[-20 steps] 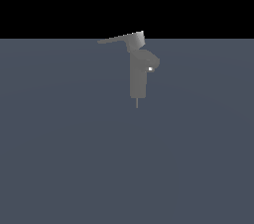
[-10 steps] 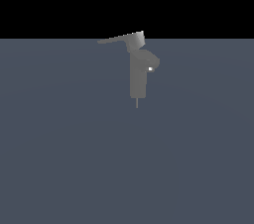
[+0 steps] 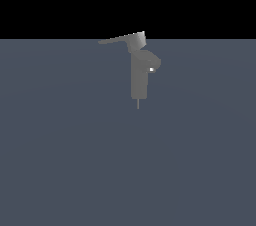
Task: Turn on the faucet by rotating a designated handle.
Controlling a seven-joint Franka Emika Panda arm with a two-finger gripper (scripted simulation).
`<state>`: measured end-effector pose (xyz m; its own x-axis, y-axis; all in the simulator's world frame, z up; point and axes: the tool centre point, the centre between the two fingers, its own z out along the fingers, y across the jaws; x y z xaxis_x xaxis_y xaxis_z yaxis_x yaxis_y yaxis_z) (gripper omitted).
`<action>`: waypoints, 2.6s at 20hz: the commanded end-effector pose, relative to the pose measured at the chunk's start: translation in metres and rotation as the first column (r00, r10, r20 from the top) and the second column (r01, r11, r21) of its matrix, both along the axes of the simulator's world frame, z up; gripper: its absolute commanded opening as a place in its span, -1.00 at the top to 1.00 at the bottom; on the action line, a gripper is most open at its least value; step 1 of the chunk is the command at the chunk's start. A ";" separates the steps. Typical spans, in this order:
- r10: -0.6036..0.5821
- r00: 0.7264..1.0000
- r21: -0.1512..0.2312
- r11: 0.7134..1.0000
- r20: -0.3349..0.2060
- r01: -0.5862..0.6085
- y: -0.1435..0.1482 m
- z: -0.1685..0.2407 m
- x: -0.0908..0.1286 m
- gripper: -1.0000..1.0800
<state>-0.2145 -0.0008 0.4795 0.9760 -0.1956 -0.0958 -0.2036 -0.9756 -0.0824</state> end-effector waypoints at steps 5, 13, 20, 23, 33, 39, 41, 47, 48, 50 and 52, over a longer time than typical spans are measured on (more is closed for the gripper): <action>-0.144 0.989 0.035 0.989 -0.043 0.146 0.001 0.001 0.044 1.00; -0.340 0.934 0.041 0.937 -0.110 0.346 0.002 -0.009 0.105 1.00; -0.502 0.850 0.007 0.860 -0.160 0.510 0.005 -0.028 0.159 1.00; -0.567 0.805 -0.016 0.819 -0.174 0.574 0.007 -0.039 0.181 1.00; -0.757 0.629 -0.118 0.651 -0.178 0.750 0.019 -0.085 0.250 1.00; -0.845 0.515 -0.182 0.534 -0.145 0.825 0.031 -0.118 0.287 1.00; -0.869 0.477 -0.202 0.494 -0.128 0.846 0.036 -0.130 0.298 1.00; -0.926 0.371 -0.251 0.375 -0.065 0.892 0.054 -0.167 0.327 1.00; -0.933 0.357 -0.257 0.358 -0.054 0.898 0.057 -0.172 0.331 1.00; -0.943 0.331 -0.267 0.327 -0.034 0.906 0.063 -0.182 0.338 1.00; -0.951 0.309 -0.274 0.301 -0.016 0.913 0.068 -0.191 0.343 1.00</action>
